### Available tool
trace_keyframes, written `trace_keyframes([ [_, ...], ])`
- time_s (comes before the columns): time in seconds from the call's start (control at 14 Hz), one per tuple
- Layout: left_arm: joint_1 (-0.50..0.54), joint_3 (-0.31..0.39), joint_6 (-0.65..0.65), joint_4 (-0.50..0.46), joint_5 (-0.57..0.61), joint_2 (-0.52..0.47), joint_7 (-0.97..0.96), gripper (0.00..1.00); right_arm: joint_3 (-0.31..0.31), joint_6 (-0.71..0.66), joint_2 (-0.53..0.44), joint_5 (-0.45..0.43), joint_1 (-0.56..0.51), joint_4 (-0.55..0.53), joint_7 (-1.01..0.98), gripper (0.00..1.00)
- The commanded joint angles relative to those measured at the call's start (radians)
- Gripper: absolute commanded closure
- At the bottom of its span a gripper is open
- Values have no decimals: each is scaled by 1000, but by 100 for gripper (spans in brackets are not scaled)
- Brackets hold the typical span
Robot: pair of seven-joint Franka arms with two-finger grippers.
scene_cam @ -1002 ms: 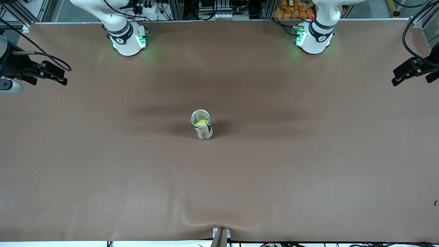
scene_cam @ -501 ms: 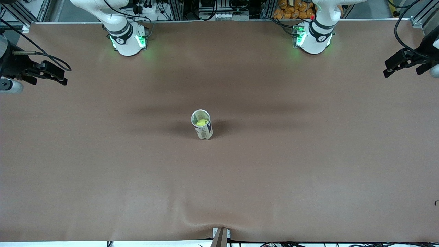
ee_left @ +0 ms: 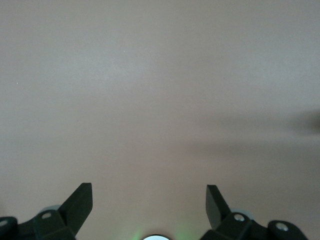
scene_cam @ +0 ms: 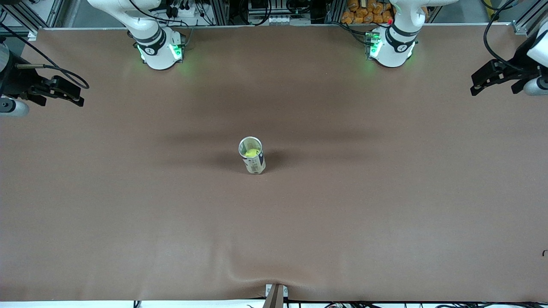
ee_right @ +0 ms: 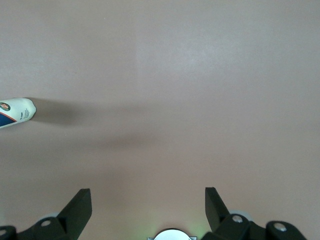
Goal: Insert tennis ball vertically with right arm
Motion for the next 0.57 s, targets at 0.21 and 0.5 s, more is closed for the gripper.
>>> trace_keyframes([
  [0.21,6,-3,3,28,-4,9,-1,0,15,-12,4,-1,-22,12,-12,0],
  [0.5,4,-3,3,31,-4,13,-7,0,15,-12,4,-1,-22,12,-12,0],
])
